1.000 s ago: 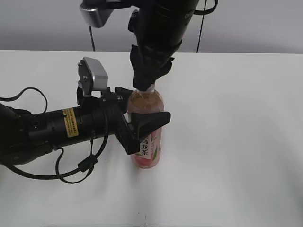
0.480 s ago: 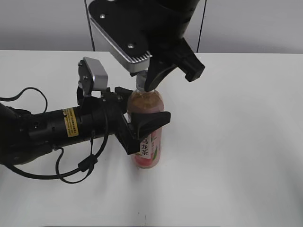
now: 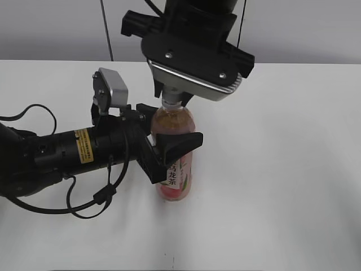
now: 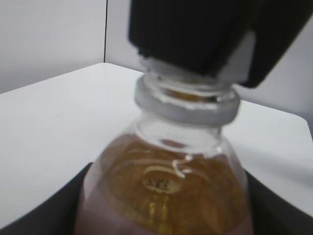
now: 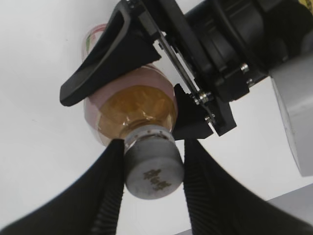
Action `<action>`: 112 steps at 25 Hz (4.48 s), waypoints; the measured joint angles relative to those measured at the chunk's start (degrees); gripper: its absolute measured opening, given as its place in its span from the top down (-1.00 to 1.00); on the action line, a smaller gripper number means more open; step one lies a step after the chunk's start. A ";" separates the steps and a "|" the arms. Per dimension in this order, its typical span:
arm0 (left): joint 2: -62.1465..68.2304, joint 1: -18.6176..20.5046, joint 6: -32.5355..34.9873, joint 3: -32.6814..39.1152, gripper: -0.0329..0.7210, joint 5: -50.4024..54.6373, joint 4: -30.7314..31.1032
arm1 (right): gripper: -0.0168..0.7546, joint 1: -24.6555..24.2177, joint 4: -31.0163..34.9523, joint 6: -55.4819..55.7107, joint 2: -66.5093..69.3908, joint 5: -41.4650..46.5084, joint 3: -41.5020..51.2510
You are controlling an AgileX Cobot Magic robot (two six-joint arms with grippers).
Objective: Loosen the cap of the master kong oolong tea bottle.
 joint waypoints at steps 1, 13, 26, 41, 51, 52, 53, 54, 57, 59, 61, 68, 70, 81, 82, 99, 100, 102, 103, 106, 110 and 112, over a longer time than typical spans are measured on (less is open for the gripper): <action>0.00 0.00 0.00 0.00 -0.30 0.00 -0.05 | 0.23 0.00 0.00 -2.24 0.00 0.00 0.00; 0.00 0.00 0.00 0.00 -0.30 0.08 -0.10 | 0.23 0.00 0.00 -17.92 -0.30 -0.06 0.00; 0.00 0.00 0.00 -0.05 -0.30 0.08 0.00 | 0.25 0.00 -0.67 -18.14 -4.34 -0.31 0.13; 0.00 0.00 0.00 -0.05 -0.30 0.13 0.00 | 0.25 -5.83 -10.88 55.62 -5.99 -0.31 0.13; 0.00 0.00 0.00 -0.05 -0.30 0.13 -0.06 | 0.25 -22.07 -9.54 89.18 -6.10 -0.31 3.77; 0.00 0.00 0.00 -0.05 -0.30 0.13 -0.10 | 0.25 -23.25 -8.99 93.48 -6.10 -0.31 4.41; 0.00 0.00 0.00 -0.05 -0.30 0.18 -0.17 | 0.25 -24.46 -8.93 97.67 -6.10 -0.31 5.17; 0.00 0.00 0.00 -0.05 -0.30 0.18 -0.23 | 0.25 -25.46 -8.93 100.97 -6.10 -0.31 6.44; 0.00 0.00 0.00 -0.05 -0.30 0.18 -0.23 | 0.25 -27.67 -8.99 109.00 -6.10 -0.46 12.69; 0.00 0.00 0.00 -0.05 -0.30 0.18 -0.23 | 0.25 -28.68 -8.99 111.40 -6.04 -0.46 18.56; 0.00 0.00 0.00 -0.05 -0.30 0.18 -0.23 | 0.25 -29.52 -8.99 112.93 -6.04 -1.07 24.35; 0.00 0.00 0.00 -0.05 -0.30 0.18 -0.23 | 0.25 -30.33 -8.42 118.00 -5.92 -13.90 37.70; 0.00 0.00 0.00 -0.05 -0.30 0.18 -0.23 | 0.25 -30.33 -8.42 118.19 -5.92 -15.93 38.47; 0.00 0.00 0.00 -0.05 -0.30 0.12 -0.34 | 0.25 -30.33 -7.54 118.35 -2.77 -19.55 38.61; 0.00 0.00 0.00 -0.05 -0.30 0.12 -0.33 | 0.25 -30.33 -7.22 118.35 -1.76 -19.59 38.61; 0.00 0.00 0.00 -0.05 -0.30 0.12 -0.39 | -0.31 -30.33 -7.54 127.22 -12.51 -5.78 38.73; 0.00 0.00 0.00 -0.05 -0.30 0.12 -0.39 | -0.30 -30.33 -7.54 128.22 -15.32 -4.84 38.73; 0.00 0.00 0.00 -0.05 -0.30 0.17 -0.39 | -0.29 -30.33 -7.54 129.19 -22.65 -2.72 38.73; 0.00 0.00 0.00 -0.05 -0.30 0.17 -0.39 | -0.29 -30.33 -7.54 129.37 -26.42 -2.05 38.73; 0.00 0.00 0.00 -0.05 -0.30 0.27 -0.40 | -0.29 -30.33 -7.54 129.69 -36.74 -1.30 38.73; 0.00 0.00 0.00 -0.05 -0.30 0.27 -0.45 | -0.29 -30.33 -7.54 129.77 -49.64 -0.97 38.80; 0.00 0.00 0.00 -0.05 -0.30 0.27 -0.45 | -0.29 -30.33 -7.11 129.77 -55.37 -0.97 39.66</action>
